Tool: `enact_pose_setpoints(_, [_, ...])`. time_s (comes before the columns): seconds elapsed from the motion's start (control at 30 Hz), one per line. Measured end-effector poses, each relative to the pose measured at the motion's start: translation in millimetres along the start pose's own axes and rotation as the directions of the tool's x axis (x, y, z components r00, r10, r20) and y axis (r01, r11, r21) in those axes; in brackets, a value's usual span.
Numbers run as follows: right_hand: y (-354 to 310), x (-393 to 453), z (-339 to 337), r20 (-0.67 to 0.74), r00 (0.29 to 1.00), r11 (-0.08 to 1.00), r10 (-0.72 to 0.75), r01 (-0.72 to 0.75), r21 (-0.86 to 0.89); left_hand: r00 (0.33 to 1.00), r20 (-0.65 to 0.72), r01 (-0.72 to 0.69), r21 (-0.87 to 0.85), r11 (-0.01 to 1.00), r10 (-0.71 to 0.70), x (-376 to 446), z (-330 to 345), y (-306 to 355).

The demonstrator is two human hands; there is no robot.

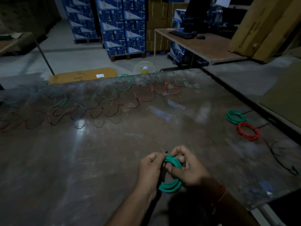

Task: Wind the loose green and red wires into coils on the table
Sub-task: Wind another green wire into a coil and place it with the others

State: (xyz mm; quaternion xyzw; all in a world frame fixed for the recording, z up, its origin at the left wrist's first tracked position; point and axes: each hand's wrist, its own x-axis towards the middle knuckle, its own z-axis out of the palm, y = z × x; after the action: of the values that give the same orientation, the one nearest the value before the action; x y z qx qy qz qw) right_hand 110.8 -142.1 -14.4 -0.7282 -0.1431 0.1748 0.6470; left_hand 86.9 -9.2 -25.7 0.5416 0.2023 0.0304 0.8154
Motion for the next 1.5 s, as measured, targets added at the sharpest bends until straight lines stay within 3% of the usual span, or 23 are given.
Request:
enact_pose_setpoints(0.3, [9.1,-2.4,-101.0,-0.115,0.985,0.950,-0.131,0.091,-0.298,0.991,-0.117,0.052,-0.074,0.996,-0.060,10.7,94.6,-26.9])
enact_pose_setpoints(0.4, [7.7,-5.2,-129.1,-0.181,0.933,0.826,-0.311,0.171,-0.536,0.984,-0.170,0.035,-0.108,0.994,-0.053,12.5,122.0,-37.0])
enact_pose_setpoints(0.5, [1.8,-8.9,-156.9,-0.120,0.907,0.728,-0.403,0.239,-0.642,0.973,-0.229,-0.001,-0.130,0.992,-0.029,11.6,144.3,-48.6])
enact_pose_setpoints(0.63, [0.7,-13.7,-174.8,-0.076,0.926,0.851,-0.370,0.305,-0.427,0.968,-0.249,-0.011,-0.099,0.995,-0.014,6.5,165.2,-57.1])
enact_pose_setpoints(0.77, [10.4,-13.4,-179.1,-0.123,0.961,0.961,-0.247,0.227,-0.160,0.964,-0.267,-0.018,-0.040,0.999,0.006,6.5,178.4,-59.1])
enact_pose_setpoints(0.93, [17.2,-13.0,-187.3,-0.084,0.982,0.983,-0.171,0.163,-0.087,0.969,-0.246,-0.030,0.020,0.999,0.034,5.9,185.0,-65.2])
enact_pose_setpoints(1.03, [23.5,-13.5,-193.9,-0.166,0.981,0.995,-0.097,0.101,0.017,0.968,-0.252,-0.011,0.042,0.999,0.021,5.1,194.0,-71.8])
enact_pose_setpoints(1.3, [41.0,-15.9,-204.9,-0.404,0.915,1.000,-0.002,0.011,0.021,0.969,-0.241,0.053,-0.001,0.999,-0.052,10.0,207.1,-88.1])
enact_pose_setpoints(1.5, [53.7,-22.2,-221.0,-0.403,0.915,0.988,0.016,-0.076,-0.133,0.975,-0.209,0.078,-0.026,0.997,-0.082,15.9,212.4,-104.3])
